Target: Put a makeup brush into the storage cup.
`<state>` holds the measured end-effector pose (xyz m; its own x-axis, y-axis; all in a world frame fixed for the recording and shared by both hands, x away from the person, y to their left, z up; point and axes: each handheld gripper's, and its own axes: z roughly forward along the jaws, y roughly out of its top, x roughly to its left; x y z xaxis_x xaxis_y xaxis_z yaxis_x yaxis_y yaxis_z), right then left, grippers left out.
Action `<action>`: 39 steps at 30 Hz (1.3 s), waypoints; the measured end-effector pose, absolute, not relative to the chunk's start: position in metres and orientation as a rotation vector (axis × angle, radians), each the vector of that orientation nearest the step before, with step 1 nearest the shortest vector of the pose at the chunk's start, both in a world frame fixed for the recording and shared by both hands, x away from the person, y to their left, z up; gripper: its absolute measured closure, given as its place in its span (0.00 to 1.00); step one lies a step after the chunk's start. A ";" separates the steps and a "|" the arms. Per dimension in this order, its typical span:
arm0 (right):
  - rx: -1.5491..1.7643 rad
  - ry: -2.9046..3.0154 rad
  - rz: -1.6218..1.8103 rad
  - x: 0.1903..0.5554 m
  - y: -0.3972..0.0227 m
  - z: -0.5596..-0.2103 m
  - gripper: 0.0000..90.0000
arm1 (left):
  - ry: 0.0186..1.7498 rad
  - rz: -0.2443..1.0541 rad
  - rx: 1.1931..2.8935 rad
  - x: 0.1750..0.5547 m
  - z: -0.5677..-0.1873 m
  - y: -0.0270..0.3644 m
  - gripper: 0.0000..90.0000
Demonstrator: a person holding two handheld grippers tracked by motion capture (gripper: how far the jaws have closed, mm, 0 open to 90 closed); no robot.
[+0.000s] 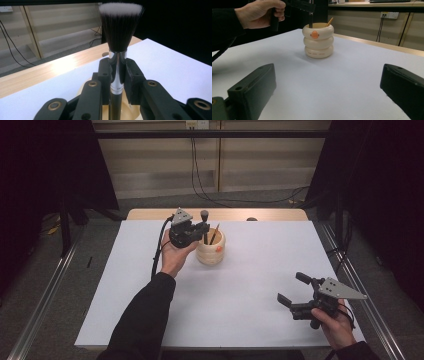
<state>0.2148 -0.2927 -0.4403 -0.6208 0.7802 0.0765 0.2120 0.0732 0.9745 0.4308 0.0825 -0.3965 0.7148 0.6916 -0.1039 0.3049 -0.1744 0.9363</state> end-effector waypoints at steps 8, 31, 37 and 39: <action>0.985 1.882 1.574 0.215 -0.293 -0.441 0.00 | 0.797 0.415 1.781 0.431 -0.400 0.079 0.86; 0.981 1.888 1.577 0.215 -0.293 -0.441 0.00 | 0.813 0.429 1.763 0.431 -0.411 0.081 0.61; 0.983 1.890 1.584 0.216 -0.293 -0.441 0.00 | 0.832 0.443 1.737 0.431 -0.409 0.082 0.37; 0.979 1.889 1.585 0.217 -0.293 -0.442 0.00 | 0.816 0.429 1.730 0.431 -0.410 0.082 0.32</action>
